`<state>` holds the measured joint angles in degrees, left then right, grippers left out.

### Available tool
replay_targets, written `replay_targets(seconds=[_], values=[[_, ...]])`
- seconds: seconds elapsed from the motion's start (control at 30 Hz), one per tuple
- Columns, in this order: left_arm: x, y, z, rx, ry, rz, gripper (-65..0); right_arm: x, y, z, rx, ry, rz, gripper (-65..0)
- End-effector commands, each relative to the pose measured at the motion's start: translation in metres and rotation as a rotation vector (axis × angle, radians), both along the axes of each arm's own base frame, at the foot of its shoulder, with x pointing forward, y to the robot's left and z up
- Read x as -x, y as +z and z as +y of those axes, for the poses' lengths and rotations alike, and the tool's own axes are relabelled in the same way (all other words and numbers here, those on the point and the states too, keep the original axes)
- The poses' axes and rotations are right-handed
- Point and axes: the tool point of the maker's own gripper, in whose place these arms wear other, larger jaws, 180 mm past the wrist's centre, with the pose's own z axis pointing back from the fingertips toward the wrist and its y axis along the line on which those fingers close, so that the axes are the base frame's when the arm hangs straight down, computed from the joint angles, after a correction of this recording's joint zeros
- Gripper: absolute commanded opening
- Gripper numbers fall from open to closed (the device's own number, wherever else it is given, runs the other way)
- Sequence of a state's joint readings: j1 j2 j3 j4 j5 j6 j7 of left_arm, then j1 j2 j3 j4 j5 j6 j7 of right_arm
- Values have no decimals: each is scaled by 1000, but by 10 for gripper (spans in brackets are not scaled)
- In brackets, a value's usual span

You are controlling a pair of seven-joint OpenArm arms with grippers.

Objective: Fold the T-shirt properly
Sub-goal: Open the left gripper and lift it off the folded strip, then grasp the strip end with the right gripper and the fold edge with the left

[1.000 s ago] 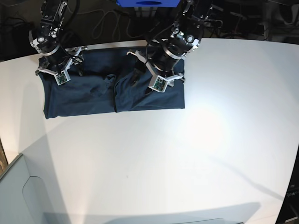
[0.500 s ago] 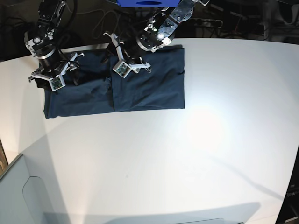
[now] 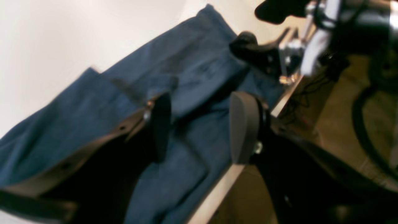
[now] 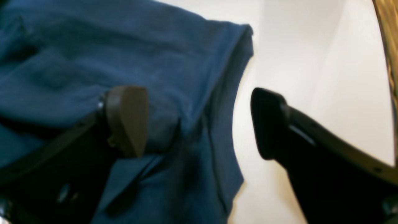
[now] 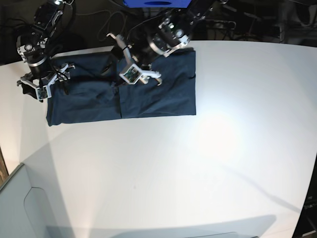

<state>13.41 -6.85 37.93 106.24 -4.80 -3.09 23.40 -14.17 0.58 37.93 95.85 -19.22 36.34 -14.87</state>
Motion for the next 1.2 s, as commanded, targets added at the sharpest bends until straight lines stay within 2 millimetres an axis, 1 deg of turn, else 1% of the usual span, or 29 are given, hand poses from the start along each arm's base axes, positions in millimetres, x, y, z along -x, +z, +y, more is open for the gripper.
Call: replay_targets(seconds=[0.0, 0.03, 0.13, 0.23, 0.3, 0.43, 0.5, 0.57, 0.7, 0.77, 0.83, 0.9, 0.97, 1.03, 1.1, 1.17], values=[[-5, 11, 8, 17, 21, -33, -354, -7, 7, -1, -8, 7, -37, -141], [-8, 9, 18, 4, 40, -35, -354, -9, 4, -1, -17, 2, -32, -141], [-20, -2, 59, -51, 146, -23, -354, -6, -6, -9, -39, -29, -13, -140], [-33, -12, 102, -105, 261, -12, -354, -9, -12, -13, -59, -53, -9, -140], [-38, -18, 126, -138, 326, -5, -354, -9, -18, -14, -75, -62, 1, -140], [-46, -21, 165, -183, 426, -6, -354, -6, -32, -15, -95, -63, 37, -140], [-49, -22, 178, -196, 466, -6, -354, -1, -43, -14, -116, -70, 63, -140], [-52, -22, 188, -207, 489, -10, -354, 2, -50, -12, -131, -75, 82, -141], [-55, -23, 202, -226, 523, -11, -354, 5, -53, -11, -134, -74, 91, -143], [-56, -23, 206, -230, 532, -12, -354, 7, -58, -10, -144, -78, 104, -144], [-57, -23, 208, -232, 537, -14, -354, 13, -69, -8, -166, -84, 133, -145], [-57, -23, 208, -232, 537, -14, -354, 19, -78, -11, -174, -87, 163, -145], [-57, -23, 208, -232, 537, -14, -354, 29, -91, -10, -190, -93, 218, -150], [-56, -23, 208, -233, 537, -13, -354, 30, -96, -8, -202, -68, 253, -182], [-56, -23, 208, -233, 537, -13, -354, 32, -101, -8, -211, -60, 283, -236], [-56, -24, 208, -233, 537, -11, -354, 36, -106, -9, -214, -68, 306, -305]])
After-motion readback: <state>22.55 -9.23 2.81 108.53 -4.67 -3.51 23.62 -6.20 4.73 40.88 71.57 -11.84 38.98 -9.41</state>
